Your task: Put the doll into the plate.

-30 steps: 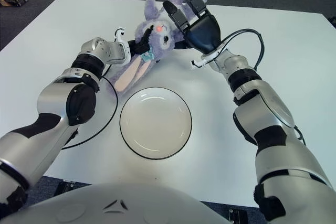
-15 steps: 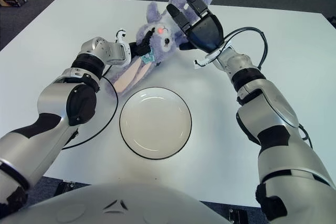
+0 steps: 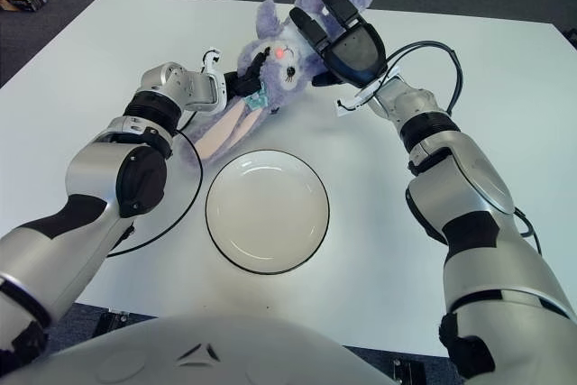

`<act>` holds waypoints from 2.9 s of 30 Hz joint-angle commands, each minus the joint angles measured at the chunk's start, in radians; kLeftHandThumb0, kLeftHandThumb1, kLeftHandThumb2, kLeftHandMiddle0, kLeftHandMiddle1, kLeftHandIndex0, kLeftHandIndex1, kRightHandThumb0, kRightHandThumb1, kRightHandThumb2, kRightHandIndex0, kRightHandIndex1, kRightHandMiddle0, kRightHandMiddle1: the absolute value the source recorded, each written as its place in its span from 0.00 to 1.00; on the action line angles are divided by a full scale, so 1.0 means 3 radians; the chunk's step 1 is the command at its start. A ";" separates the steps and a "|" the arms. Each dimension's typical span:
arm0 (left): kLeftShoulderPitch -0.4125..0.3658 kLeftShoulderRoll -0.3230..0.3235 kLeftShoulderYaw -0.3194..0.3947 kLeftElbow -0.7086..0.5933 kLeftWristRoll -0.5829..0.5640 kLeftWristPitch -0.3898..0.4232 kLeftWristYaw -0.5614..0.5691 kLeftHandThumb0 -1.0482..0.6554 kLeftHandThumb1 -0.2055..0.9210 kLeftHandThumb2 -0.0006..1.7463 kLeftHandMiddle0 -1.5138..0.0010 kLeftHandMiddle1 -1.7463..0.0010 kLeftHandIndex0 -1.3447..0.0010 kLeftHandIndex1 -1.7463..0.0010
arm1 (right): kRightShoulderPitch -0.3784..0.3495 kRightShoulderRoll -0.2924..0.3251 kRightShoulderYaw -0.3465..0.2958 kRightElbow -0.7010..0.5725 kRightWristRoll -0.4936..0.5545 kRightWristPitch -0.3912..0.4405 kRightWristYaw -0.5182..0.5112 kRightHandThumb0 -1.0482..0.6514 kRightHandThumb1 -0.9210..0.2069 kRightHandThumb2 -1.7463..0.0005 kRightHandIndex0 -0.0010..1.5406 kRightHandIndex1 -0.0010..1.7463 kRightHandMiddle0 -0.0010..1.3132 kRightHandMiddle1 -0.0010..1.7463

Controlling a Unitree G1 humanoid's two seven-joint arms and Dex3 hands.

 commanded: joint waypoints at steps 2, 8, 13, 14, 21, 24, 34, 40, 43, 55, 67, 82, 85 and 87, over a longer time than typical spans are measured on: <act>-0.0043 -0.0006 -0.0053 -0.0113 -0.0017 0.0116 -0.0102 0.33 0.44 0.77 0.14 0.00 0.53 0.00 | -0.0044 0.0029 -0.0084 0.0089 0.0162 -0.0126 0.0269 0.17 0.19 0.67 0.00 0.00 0.00 0.00; -0.0057 -0.0007 -0.0095 -0.0215 -0.0037 0.0316 -0.0083 0.33 0.44 0.77 0.14 0.00 0.53 0.00 | -0.0056 0.0082 -0.0131 0.0197 0.0273 -0.0140 0.0540 0.17 0.24 0.65 0.00 0.00 0.00 0.00; -0.0047 -0.0024 -0.0091 -0.0309 -0.0067 0.0477 -0.0061 0.33 0.44 0.77 0.15 0.00 0.53 0.00 | -0.0066 0.0113 -0.0161 0.0248 0.0337 -0.0161 0.0620 0.18 0.31 0.60 0.00 0.00 0.00 0.02; -0.0042 -0.0030 -0.0089 -0.0327 -0.0071 0.0500 -0.0059 0.33 0.44 0.77 0.15 0.00 0.53 0.00 | -0.0066 0.0118 -0.0170 0.0255 0.0347 -0.0169 0.0625 0.19 0.32 0.60 0.00 0.00 0.00 0.03; 0.0010 -0.0057 -0.0134 -0.0466 -0.0057 0.0564 -0.0106 0.33 0.44 0.77 0.16 0.00 0.53 0.00 | -0.0067 0.0130 -0.0183 0.0277 0.0375 -0.0206 0.0624 0.24 0.37 0.55 0.00 0.00 0.00 0.07; 0.0057 -0.0060 -0.0258 -0.0573 -0.0014 0.0537 -0.0200 0.33 0.44 0.77 0.16 0.00 0.53 0.00 | -0.0066 0.0140 -0.0181 0.0288 0.0392 -0.0235 0.0616 0.26 0.37 0.52 0.00 0.00 0.00 0.10; 0.0154 -0.0104 -0.0384 -0.0804 -0.0060 0.0660 -0.0251 0.33 0.44 0.77 0.16 0.00 0.53 0.00 | -0.0065 0.0184 -0.0202 0.0320 0.0455 -0.0239 0.0747 0.33 0.31 0.48 0.00 0.00 0.00 0.14; 0.0202 -0.0140 -0.0406 -0.0910 -0.0079 0.0742 -0.0255 0.33 0.44 0.77 0.16 0.00 0.53 0.00 | -0.0067 0.0217 -0.0203 0.0330 0.0443 -0.0153 0.0721 0.37 0.30 0.43 0.00 0.00 0.00 0.13; 0.0227 -0.0159 -0.0429 -0.0957 -0.0084 0.0773 -0.0272 0.33 0.44 0.77 0.17 0.00 0.53 0.00 | -0.0059 0.0242 -0.0208 0.0329 0.0439 -0.0095 0.0640 0.36 0.26 0.43 0.00 0.00 0.00 0.13; 0.0233 -0.0186 -0.0536 -0.0981 -0.0054 0.0822 -0.0325 0.33 0.44 0.77 0.17 0.00 0.53 0.00 | -0.0005 0.0397 -0.0241 0.0387 0.0460 0.0215 0.0259 0.27 0.31 0.51 0.03 0.31 0.00 0.42; 0.0258 -0.0180 -0.0628 -0.0993 -0.0020 0.0789 -0.0392 0.33 0.45 0.77 0.15 0.00 0.53 0.00 | 0.0062 0.0464 -0.0360 0.0414 0.0548 -0.0084 -0.0492 0.59 0.49 0.32 0.37 0.87 0.32 0.99; 0.0279 -0.0167 -0.0680 -0.0946 -0.0005 0.0741 -0.0460 0.33 0.46 0.76 0.14 0.00 0.54 0.00 | 0.0105 0.0483 -0.0426 0.0469 0.0662 -0.0405 -0.0646 0.62 0.65 0.20 0.52 0.86 0.38 1.00; 0.0290 -0.0158 -0.0678 -0.0931 0.0003 0.0711 -0.0462 0.33 0.46 0.76 0.15 0.00 0.54 0.00 | 0.0116 0.0479 -0.0446 0.0477 0.0686 -0.0478 -0.0651 0.62 0.66 0.19 0.52 0.88 0.38 1.00; 0.0293 -0.0156 -0.0676 -0.0933 0.0005 0.0708 -0.0461 0.33 0.46 0.76 0.15 0.00 0.54 0.00 | 0.0119 0.0479 -0.0450 0.0479 0.0693 -0.0498 -0.0650 0.62 0.67 0.18 0.52 0.90 0.38 1.00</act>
